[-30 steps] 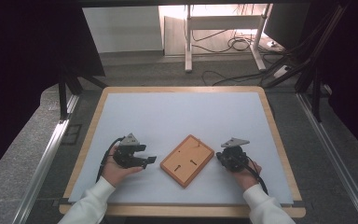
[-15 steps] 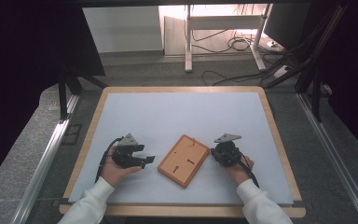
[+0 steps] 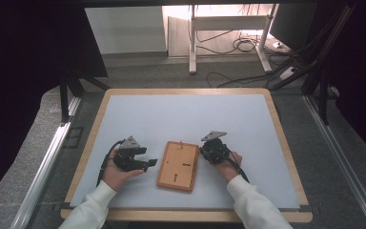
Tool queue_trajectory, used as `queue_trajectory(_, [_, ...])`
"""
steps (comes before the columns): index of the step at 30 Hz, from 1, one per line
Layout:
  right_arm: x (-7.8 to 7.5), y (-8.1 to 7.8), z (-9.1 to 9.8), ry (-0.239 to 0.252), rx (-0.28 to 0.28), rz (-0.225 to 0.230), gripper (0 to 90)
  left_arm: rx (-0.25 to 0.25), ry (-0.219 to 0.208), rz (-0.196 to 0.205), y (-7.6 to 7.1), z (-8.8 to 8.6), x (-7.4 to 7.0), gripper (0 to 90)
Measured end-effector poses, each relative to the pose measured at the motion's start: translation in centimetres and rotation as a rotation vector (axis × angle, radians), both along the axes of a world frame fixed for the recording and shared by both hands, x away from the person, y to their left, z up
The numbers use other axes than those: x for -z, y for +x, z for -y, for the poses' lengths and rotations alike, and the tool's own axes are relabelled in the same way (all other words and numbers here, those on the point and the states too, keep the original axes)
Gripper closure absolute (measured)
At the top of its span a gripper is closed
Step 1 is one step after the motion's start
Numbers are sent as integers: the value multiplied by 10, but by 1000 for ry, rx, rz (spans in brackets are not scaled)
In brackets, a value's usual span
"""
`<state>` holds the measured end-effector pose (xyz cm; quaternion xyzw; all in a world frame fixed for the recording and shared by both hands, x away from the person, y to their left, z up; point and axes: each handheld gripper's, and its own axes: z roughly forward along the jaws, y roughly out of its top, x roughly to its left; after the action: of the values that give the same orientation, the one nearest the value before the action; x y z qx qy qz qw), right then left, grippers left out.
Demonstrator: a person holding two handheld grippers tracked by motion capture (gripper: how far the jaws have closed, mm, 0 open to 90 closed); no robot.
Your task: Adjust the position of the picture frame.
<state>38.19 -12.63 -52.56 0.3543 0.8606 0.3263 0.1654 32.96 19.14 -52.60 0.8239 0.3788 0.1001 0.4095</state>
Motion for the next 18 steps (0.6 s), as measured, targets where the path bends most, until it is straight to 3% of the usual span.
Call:
queue_trajectory(11, [1, 3, -16, 6, -28, 2, 900, -5, 4, -1, 1, 1, 2, 291])
queue_trajectory(14, [-3, 1, -10, 5, -29, 16, 899, -6, 4, 3, 0, 0, 2, 290])
queue_trajectory(18, [-14, -13, 13, 37, -29, 37, 900, -8, 9, 6, 0, -1, 3, 290])
